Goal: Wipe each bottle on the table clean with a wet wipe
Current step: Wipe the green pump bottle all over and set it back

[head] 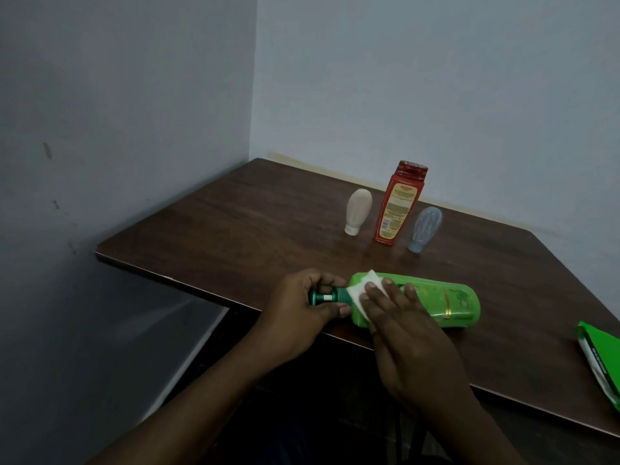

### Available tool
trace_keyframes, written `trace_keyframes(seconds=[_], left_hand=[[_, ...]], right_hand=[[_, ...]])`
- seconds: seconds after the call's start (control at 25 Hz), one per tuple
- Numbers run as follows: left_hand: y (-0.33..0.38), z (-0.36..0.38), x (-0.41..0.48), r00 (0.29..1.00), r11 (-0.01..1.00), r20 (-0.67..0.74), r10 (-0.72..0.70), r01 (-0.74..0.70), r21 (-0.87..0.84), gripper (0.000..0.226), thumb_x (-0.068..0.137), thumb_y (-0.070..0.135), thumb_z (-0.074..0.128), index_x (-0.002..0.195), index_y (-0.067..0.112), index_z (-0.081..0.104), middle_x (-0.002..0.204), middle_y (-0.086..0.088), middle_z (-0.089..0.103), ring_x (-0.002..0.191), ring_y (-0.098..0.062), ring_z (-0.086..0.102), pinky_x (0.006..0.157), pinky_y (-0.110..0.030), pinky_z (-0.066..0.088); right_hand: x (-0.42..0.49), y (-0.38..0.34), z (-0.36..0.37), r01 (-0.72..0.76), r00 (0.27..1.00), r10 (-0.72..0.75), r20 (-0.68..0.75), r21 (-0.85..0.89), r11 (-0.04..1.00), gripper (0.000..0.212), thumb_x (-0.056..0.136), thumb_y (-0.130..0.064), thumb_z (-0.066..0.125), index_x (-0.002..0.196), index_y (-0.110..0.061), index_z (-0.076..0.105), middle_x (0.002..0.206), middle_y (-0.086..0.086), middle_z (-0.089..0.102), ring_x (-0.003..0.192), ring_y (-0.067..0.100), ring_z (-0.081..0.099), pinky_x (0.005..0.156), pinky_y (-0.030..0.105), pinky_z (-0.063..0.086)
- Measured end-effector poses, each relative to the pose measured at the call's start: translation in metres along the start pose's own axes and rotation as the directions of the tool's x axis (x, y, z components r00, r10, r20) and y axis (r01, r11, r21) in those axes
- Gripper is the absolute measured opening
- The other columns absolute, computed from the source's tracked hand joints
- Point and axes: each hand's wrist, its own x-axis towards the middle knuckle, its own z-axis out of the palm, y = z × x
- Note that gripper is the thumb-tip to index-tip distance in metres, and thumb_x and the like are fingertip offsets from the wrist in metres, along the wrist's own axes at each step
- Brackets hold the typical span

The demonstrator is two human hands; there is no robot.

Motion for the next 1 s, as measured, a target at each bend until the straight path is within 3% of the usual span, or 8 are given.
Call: trace_keyframes(seconds=[0.16,0.28,0.4,0.48,0.6,0.68,0.84,1.0], left_hand=[[-0.002,0.001,0.002,0.999,0.998,-0.020,-0.030,0.028,-0.061,0.036,0.071,0.004,0.092,0.100,0.020,0.077,0.097,-0.008,0.078,0.085,-0.015,0.075,0.079,-0.027,0.063],[0.006,-0.001,0.006,1.000,0.991,0.006,-0.023,0.023,-0.135,0.040,0.069,-0.004,0.090,0.103,0.012,0.076,0.096,-0.008,0.079,0.086,-0.015,0.076,0.078,-0.026,0.062],[0.010,-0.004,0.013,0.999,0.991,0.049,-0.001,0.008,-0.131,0.042,0.070,-0.008,0.088,0.105,0.012,0.076,0.099,-0.007,0.080,0.094,-0.022,0.078,0.083,-0.032,0.064],[0.008,-0.006,0.013,0.999,0.992,0.037,-0.012,0.017,-0.126,0.043,0.067,-0.004,0.091,0.103,0.014,0.077,0.096,-0.006,0.080,0.092,-0.019,0.077,0.083,-0.031,0.064],[0.006,-0.006,0.012,0.999,0.993,0.039,0.002,0.003,-0.115,0.043,0.065,-0.003,0.092,0.101,0.015,0.077,0.088,0.002,0.077,0.084,-0.010,0.073,0.079,-0.024,0.062],[0.006,-0.005,0.010,0.999,0.994,0.040,0.016,-0.012,-0.105,0.045,0.064,-0.005,0.092,0.102,0.014,0.076,0.089,0.003,0.078,0.086,-0.010,0.074,0.081,-0.025,0.062],[0.006,-0.005,0.007,0.996,0.994,0.077,0.045,-0.037,-0.107,0.044,0.066,-0.009,0.089,0.099,0.016,0.076,0.096,-0.004,0.080,0.091,-0.017,0.077,0.084,-0.030,0.062],[0.003,-0.004,0.010,0.998,0.998,0.046,0.038,-0.036,-0.041,0.043,0.068,-0.002,0.092,0.100,0.022,0.076,0.101,-0.009,0.077,0.094,-0.017,0.074,0.090,-0.035,0.061]], right_hand=[[0.017,0.015,0.000,-0.254,0.967,0.254,-0.001,0.033,0.967,0.051,0.095,-0.022,0.044,0.145,-0.014,0.046,0.155,0.003,0.039,0.148,0.019,0.026,0.123,0.042,0.019],[0.026,-0.006,0.002,-0.172,0.985,0.171,0.021,0.052,0.984,0.054,0.095,-0.022,0.039,0.149,-0.013,0.040,0.158,0.003,0.032,0.151,0.019,0.019,0.124,0.041,0.015],[0.011,-0.010,0.002,-0.010,1.000,0.010,0.007,0.028,1.000,0.052,0.093,-0.018,0.043,0.143,-0.007,0.048,0.154,0.006,0.041,0.148,0.021,0.027,0.122,0.044,0.021],[0.006,0.001,-0.002,-0.082,0.996,0.082,-0.022,0.031,0.996,0.051,0.093,-0.019,0.044,0.143,-0.009,0.049,0.153,0.005,0.043,0.147,0.020,0.031,0.121,0.045,0.025],[0.022,0.014,-0.004,-0.288,0.956,0.290,-0.053,0.043,0.957,0.052,0.095,-0.023,0.041,0.146,-0.014,0.045,0.155,0.003,0.039,0.148,0.020,0.028,0.123,0.040,0.017],[0.037,0.003,-0.002,-0.262,0.964,0.264,-0.037,0.043,0.964,0.053,0.095,-0.023,0.039,0.148,-0.014,0.043,0.154,0.006,0.040,0.149,0.020,0.024,0.124,0.040,0.014],[0.028,-0.020,0.006,-0.044,0.999,0.043,0.023,0.025,0.999,0.053,0.095,-0.019,0.041,0.146,-0.008,0.044,0.155,0.007,0.039,0.150,0.022,0.021,0.122,0.046,0.019],[0.015,0.006,0.001,-0.235,0.971,0.238,-0.035,0.059,0.970,0.053,0.093,-0.020,0.045,0.146,-0.015,0.046,0.155,0.003,0.039,0.150,0.017,0.020,0.124,0.040,0.015]])
